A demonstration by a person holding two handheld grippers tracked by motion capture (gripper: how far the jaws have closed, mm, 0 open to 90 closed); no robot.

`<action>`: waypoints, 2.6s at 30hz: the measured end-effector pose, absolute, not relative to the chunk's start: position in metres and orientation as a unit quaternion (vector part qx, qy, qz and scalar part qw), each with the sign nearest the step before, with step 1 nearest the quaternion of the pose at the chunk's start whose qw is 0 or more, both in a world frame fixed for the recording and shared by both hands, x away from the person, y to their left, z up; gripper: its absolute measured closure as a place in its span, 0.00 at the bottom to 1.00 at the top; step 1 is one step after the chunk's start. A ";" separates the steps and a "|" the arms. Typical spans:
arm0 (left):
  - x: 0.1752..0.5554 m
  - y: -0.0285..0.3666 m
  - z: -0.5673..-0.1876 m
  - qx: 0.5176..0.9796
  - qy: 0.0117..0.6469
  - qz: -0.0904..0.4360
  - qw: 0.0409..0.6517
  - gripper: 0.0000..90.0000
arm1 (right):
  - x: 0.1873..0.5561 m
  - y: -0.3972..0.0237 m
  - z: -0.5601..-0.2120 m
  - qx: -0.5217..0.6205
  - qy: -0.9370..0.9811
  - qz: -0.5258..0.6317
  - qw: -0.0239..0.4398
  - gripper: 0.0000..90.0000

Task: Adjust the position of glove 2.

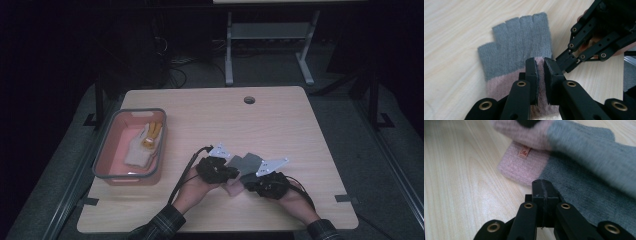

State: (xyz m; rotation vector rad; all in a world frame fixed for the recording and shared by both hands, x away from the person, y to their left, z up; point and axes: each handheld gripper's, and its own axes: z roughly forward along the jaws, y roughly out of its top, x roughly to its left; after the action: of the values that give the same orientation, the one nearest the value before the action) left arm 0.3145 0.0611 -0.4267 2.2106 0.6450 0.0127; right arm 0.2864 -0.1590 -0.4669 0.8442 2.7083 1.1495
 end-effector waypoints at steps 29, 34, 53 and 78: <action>0.340 0.061 -0.441 0.880 0.276 0.036 0.385 0.19 | 0.292 -0.239 -0.462 0.371 0.848 0.361 0.109 0.42; 0.341 0.054 -0.451 0.889 0.273 0.040 0.365 0.16 | 0.300 -0.257 -0.465 0.400 0.836 0.352 0.126 0.31; 0.351 0.059 -0.466 0.882 0.271 -0.046 0.384 0.33 | 0.311 -0.270 -0.476 0.433 0.815 0.351 0.160 0.20; 0.347 0.064 -0.443 0.882 0.244 -0.076 0.395 0.76 | 0.313 -0.270 -0.482 0.430 0.812 0.356 0.169 0.15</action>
State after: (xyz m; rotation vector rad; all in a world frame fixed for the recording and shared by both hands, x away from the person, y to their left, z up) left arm 0.3472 0.0637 -0.4434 2.2374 0.6189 -0.1920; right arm 0.3131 -0.2698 -0.4825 1.2215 2.3092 1.0134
